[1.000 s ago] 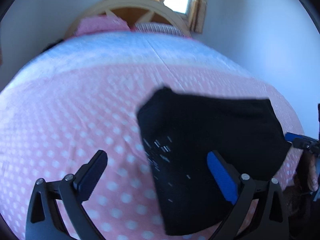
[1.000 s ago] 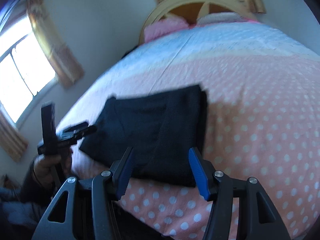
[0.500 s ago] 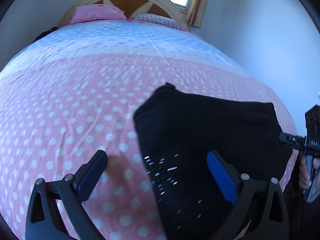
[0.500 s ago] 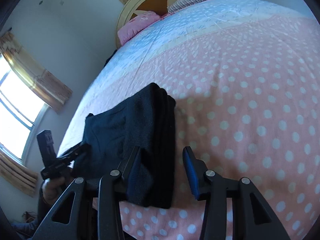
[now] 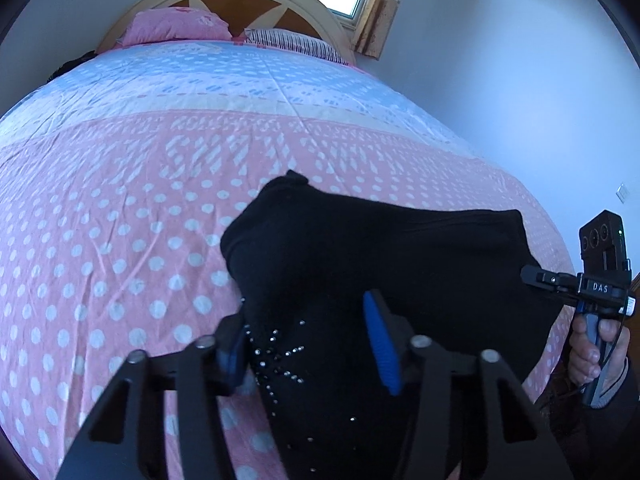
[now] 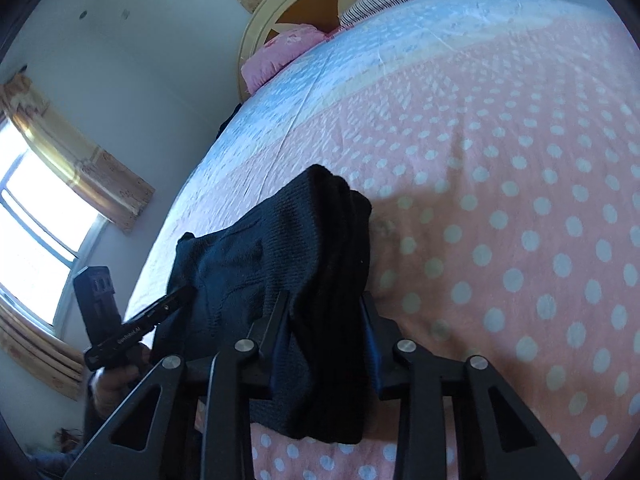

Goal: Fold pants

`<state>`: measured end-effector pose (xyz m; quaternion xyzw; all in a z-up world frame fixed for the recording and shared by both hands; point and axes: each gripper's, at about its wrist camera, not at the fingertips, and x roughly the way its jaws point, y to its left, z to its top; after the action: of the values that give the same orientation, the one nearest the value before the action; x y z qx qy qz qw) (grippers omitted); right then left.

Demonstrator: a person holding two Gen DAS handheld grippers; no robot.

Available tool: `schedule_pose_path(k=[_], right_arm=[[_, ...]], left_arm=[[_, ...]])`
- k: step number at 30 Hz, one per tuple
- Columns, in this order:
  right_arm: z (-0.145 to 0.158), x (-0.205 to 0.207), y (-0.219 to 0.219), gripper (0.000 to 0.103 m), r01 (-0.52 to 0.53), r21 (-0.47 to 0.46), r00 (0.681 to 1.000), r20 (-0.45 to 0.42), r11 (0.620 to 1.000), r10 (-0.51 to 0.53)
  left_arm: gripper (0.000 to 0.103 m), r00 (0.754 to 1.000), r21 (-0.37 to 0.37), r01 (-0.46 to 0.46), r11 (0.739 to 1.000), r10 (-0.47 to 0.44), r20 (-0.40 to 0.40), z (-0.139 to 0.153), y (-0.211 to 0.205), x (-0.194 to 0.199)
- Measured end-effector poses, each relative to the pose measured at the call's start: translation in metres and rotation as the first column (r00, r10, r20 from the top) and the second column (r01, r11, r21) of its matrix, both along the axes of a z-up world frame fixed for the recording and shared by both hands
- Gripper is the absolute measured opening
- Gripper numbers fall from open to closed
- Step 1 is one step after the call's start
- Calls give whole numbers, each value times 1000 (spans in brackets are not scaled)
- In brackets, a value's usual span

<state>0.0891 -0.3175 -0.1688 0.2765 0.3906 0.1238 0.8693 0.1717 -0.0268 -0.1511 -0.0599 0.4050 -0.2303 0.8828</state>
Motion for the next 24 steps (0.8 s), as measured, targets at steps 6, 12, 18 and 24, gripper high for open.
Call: schedule_pose_path(k=[6,12,18,24], right_arm=[[15,-7,19,27,11,-139,999,52,990,-4],[23,-14,23,26,21,-171,996,84,985,-6],[37,-15,26,25,21,-180,993,115,983,0],[50,-4,35,25,4,-173,991,135,985,20]], left_arm=[[23,999,26,-7,1000,6,45,10,-3,-9],[19,997,32,-15,999,13,78,19,-2,-19],[18,995,38,-8,999,4,104,35,0,-26],[18,991,56,-8,998,0,135,52,7,-31]])
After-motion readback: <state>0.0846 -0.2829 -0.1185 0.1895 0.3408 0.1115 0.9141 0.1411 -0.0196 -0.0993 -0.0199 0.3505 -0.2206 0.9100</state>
